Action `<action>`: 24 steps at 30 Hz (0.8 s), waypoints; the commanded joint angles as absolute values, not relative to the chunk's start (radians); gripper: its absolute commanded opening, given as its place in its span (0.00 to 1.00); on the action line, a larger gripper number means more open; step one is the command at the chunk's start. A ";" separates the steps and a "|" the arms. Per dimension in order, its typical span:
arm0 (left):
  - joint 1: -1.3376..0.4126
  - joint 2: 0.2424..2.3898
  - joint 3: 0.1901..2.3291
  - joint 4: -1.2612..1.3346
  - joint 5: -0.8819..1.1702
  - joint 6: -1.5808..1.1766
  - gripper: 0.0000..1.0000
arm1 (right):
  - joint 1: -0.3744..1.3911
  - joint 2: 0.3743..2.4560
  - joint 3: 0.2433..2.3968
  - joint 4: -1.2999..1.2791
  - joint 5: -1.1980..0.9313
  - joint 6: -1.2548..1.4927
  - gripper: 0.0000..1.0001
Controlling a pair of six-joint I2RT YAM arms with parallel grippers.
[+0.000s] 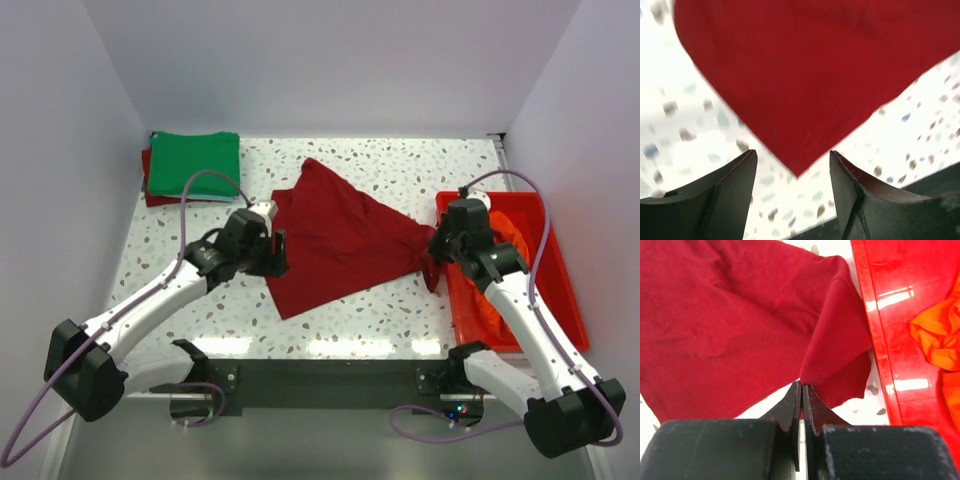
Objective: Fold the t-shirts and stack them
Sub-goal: Flatten the tshirt out
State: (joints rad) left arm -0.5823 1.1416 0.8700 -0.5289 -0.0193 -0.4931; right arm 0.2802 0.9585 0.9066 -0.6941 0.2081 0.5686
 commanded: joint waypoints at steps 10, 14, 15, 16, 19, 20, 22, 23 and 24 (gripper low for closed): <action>-0.739 1.186 0.713 -0.615 0.018 -0.722 0.57 | 0.278 1.000 0.887 -0.612 0.150 0.586 0.00; -0.767 1.223 0.700 -0.575 0.028 -0.739 0.52 | 0.278 0.993 0.868 -0.615 0.140 0.594 0.00; -0.770 1.233 0.701 -0.566 0.026 -0.744 0.49 | 0.278 0.989 0.864 -0.617 0.137 0.594 0.00; -0.770 1.239 0.701 -0.566 0.025 -0.745 0.48 | 0.278 0.983 0.861 -0.617 0.138 0.594 0.00; -0.772 1.284 0.718 -0.592 0.023 -0.742 0.47 | 0.278 0.968 0.851 -0.624 0.143 0.597 0.00; -0.773 1.296 0.725 -0.603 0.018 -0.741 0.47 | 0.278 0.965 0.848 -0.624 0.143 0.598 0.00; -0.773 1.316 0.724 -0.600 0.012 -0.739 0.47 | 0.278 0.960 0.844 -0.624 0.144 0.601 0.00; -0.773 1.319 0.723 -0.592 0.014 -0.739 0.47 | 0.278 0.956 0.841 -0.624 0.144 0.603 0.00; -0.775 1.331 0.724 -0.589 0.017 -0.744 0.47 | 0.278 0.956 0.838 -0.624 0.143 0.606 0.00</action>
State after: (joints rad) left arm -0.7677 1.3186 0.7044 -0.6117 0.0151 -0.7231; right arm 0.2802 0.9752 0.8482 -0.6491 0.1387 0.5850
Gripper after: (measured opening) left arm 0.471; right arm 0.011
